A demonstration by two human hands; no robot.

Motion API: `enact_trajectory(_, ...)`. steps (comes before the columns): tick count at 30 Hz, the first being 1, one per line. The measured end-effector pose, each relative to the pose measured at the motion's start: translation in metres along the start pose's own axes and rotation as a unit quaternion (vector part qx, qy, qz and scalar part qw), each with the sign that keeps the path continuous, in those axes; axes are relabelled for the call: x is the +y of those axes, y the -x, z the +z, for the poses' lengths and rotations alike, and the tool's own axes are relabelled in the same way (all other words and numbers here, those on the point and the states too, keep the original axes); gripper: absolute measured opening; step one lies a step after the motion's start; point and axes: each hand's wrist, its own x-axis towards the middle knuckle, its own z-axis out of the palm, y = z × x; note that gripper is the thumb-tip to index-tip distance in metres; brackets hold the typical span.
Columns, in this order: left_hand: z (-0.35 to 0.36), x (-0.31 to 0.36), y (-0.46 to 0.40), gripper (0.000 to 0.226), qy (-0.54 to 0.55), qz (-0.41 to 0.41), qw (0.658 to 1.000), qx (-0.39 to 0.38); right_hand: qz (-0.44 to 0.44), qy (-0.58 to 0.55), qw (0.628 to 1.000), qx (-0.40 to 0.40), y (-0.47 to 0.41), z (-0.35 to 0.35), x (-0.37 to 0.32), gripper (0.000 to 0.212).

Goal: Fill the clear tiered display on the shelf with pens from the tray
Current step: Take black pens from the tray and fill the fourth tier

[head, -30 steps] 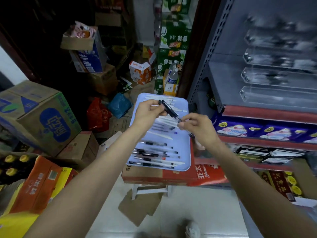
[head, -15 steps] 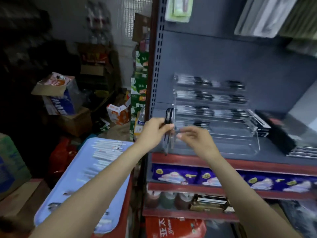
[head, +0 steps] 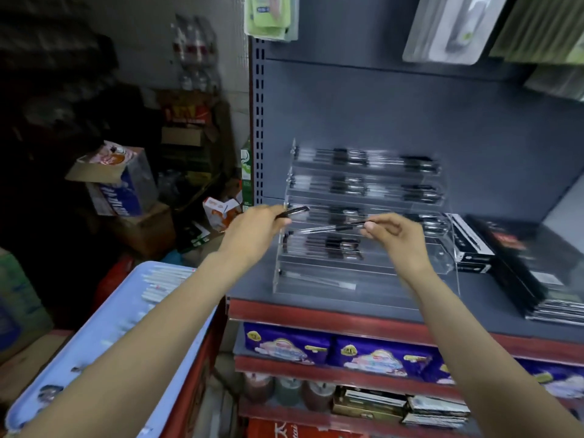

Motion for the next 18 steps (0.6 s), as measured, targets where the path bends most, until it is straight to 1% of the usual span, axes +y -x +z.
enact_trajectory(2,0.003,-0.002,-0.004,0.029,0.027,0.006,0.999,-0.031,0.010,0.025,1.000,0.003,-0.008,-0.001,0.011,0.014)
enact_trajectory(4,0.006,0.002,-0.005,0.037,0.054,0.009,0.997,-0.062,0.006,0.071,0.997,-0.003,-0.013,0.003,0.017,0.008)
enact_trajectory(6,0.007,0.006,-0.006,0.043,0.074,0.016,0.995,-0.065,-0.019,0.159,0.987,-0.012,-0.017,0.008,0.022,0.003)
enact_trajectory(7,0.006,0.007,-0.006,0.043,0.083,0.022,0.995,-0.056,-0.038,0.220,0.974,-0.024,-0.019,0.010,0.023,0.001)
enact_trajectory(9,0.005,0.008,-0.006,0.035,0.123,0.019,0.991,-0.041,-0.070,0.329,0.940,-0.047,-0.023,0.011,0.026,0.003)
enact_trajectory(11,0.006,0.008,-0.006,0.018,0.162,0.010,0.986,-0.027,-0.078,0.391,0.915,-0.062,-0.025,0.011,0.027,0.004)
enact_trajectory(13,0.008,0.007,-0.005,0.009,0.180,0.011,0.984,-0.011,-0.074,0.407,0.907,-0.077,-0.027,0.011,0.026,0.003)
enact_trajectory(18,0.013,0.009,-0.007,0.009,0.145,0.057,0.988,0.007,-0.056,0.414,0.901,-0.119,-0.032,0.013,0.021,0.006)
